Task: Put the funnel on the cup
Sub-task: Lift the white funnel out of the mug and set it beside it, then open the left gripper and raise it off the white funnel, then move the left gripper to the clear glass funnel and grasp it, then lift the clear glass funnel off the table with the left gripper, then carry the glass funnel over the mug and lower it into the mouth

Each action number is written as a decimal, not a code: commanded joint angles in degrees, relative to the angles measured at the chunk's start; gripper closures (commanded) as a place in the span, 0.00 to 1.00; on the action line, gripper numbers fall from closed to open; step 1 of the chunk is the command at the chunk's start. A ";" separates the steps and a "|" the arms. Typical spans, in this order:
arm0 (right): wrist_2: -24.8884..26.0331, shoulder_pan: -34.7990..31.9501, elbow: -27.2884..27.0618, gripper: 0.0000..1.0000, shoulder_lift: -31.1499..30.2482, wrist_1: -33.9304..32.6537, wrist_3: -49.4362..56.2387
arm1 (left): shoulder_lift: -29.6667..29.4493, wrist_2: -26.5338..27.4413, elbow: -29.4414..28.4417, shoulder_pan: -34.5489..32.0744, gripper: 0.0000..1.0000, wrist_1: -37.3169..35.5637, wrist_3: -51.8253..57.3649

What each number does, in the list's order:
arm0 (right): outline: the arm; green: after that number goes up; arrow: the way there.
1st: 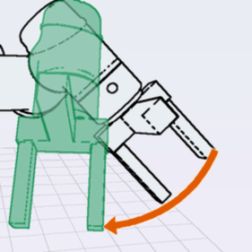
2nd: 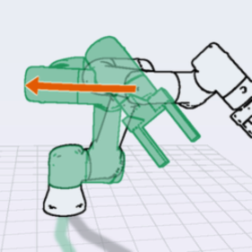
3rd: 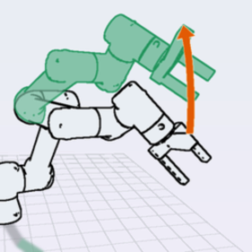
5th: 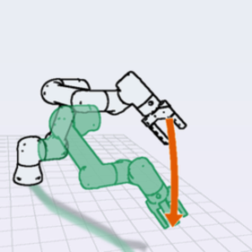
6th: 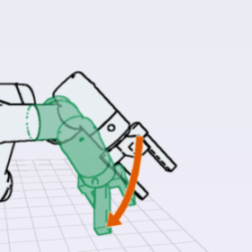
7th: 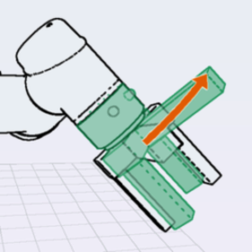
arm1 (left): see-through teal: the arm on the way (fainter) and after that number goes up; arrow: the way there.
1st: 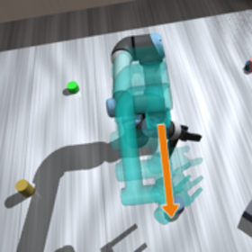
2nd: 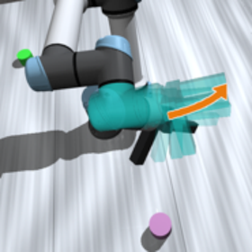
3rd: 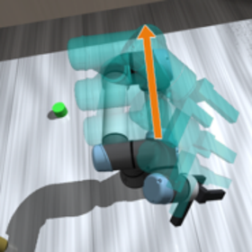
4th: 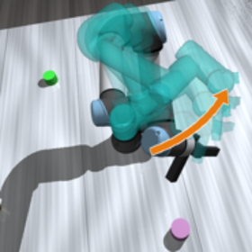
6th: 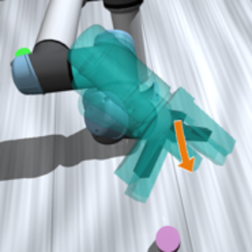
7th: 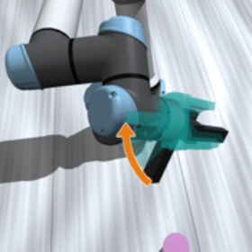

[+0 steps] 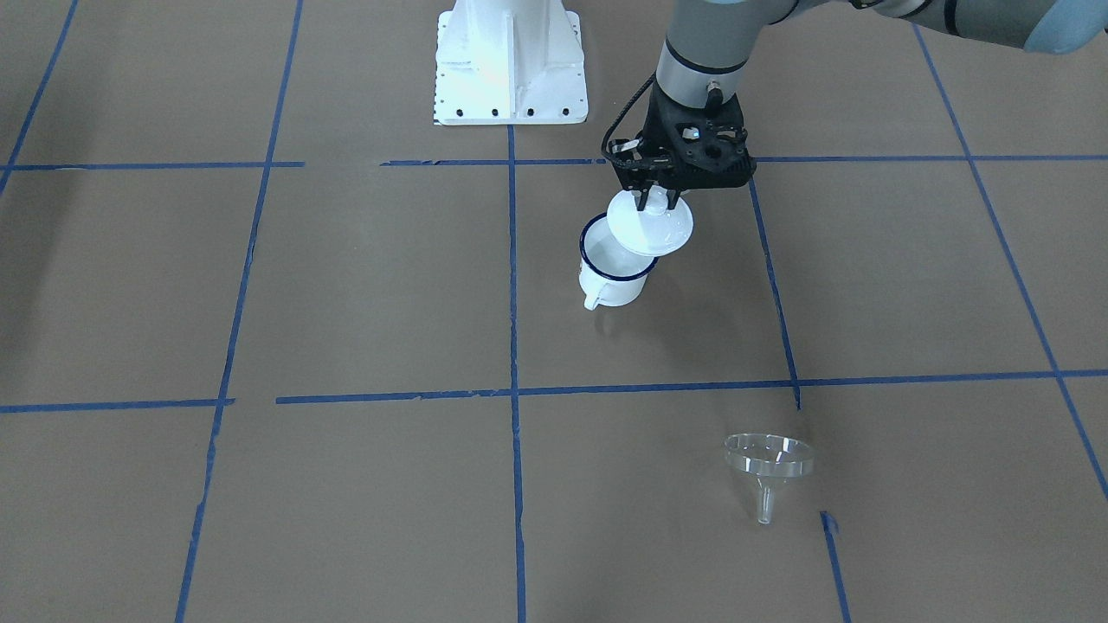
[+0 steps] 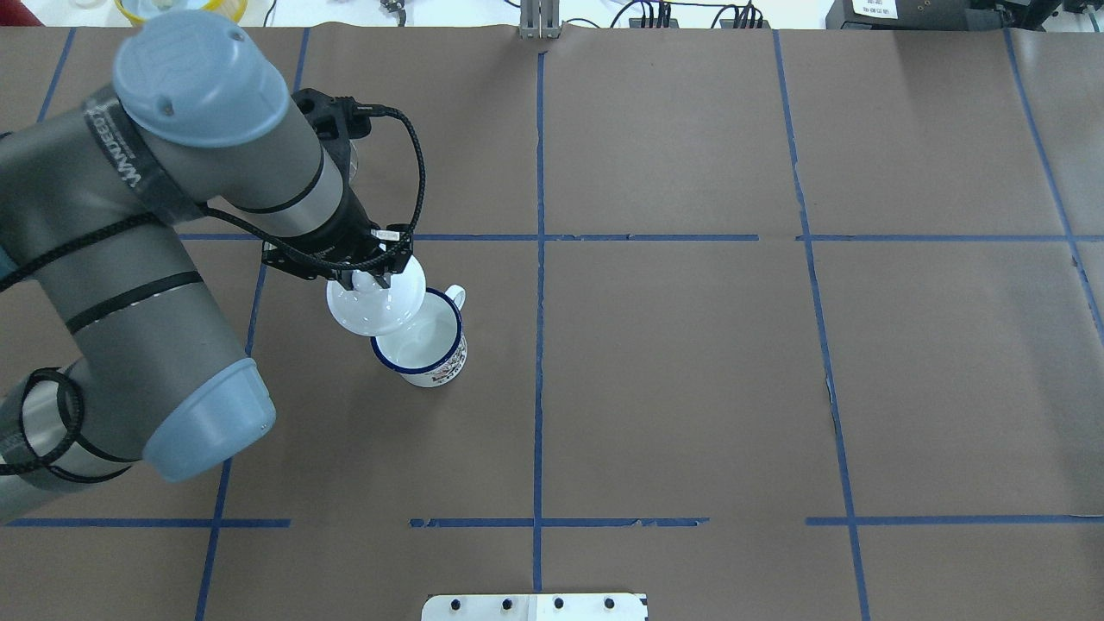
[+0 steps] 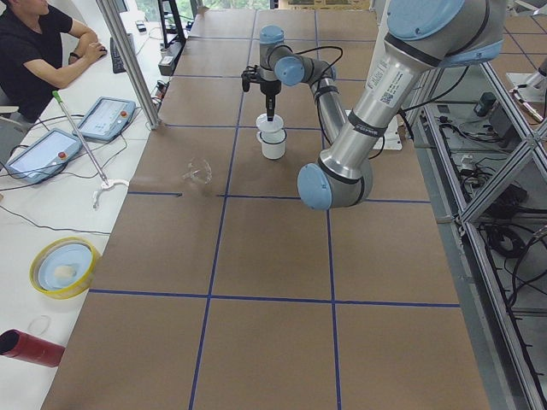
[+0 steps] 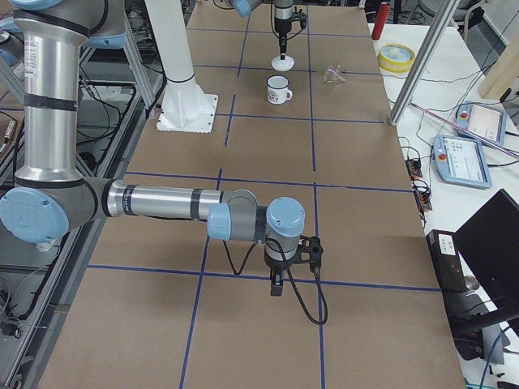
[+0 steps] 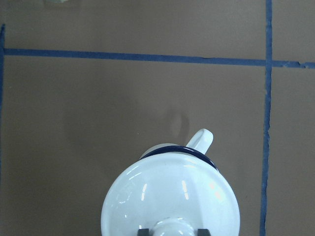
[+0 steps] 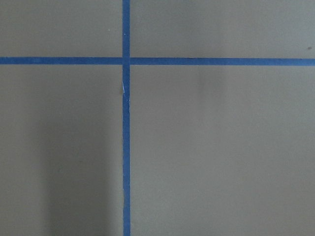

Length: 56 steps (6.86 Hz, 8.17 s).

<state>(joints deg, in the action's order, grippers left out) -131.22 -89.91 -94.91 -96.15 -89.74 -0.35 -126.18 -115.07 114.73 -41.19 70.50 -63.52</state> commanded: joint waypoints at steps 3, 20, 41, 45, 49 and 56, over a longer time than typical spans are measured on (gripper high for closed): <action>0.00 0.00 0.08 0.00 0.00 0.00 0.00 | 10.40 0.02 7.95 -5.31 1.00 1.03 11.06; 0.00 0.00 -0.01 0.00 0.09 0.00 0.00 | 13.79 2.92 -9.53 -2.49 0.00 29.26 -5.58; 0.00 0.00 0.08 0.00 0.00 0.00 0.00 | 4.19 29.55 -42.93 -4.95 1.00 71.88 -48.72; 0.00 0.00 0.08 0.00 0.00 0.00 0.00 | 4.36 22.29 -36.88 -6.97 1.00 72.25 -48.02; 0.00 0.00 -0.01 0.00 0.00 0.00 0.00 | 5.06 14.02 -14.24 -7.33 1.00 41.56 -33.91; 0.00 0.00 -0.01 0.00 0.00 0.00 0.00 | -2.66 8.98 2.52 2.22 1.00 -1.50 -3.45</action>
<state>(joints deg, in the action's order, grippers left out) -131.22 -89.91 -94.92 -96.15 -89.74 -0.35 -127.69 -106.44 117.40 -41.94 71.04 -68.61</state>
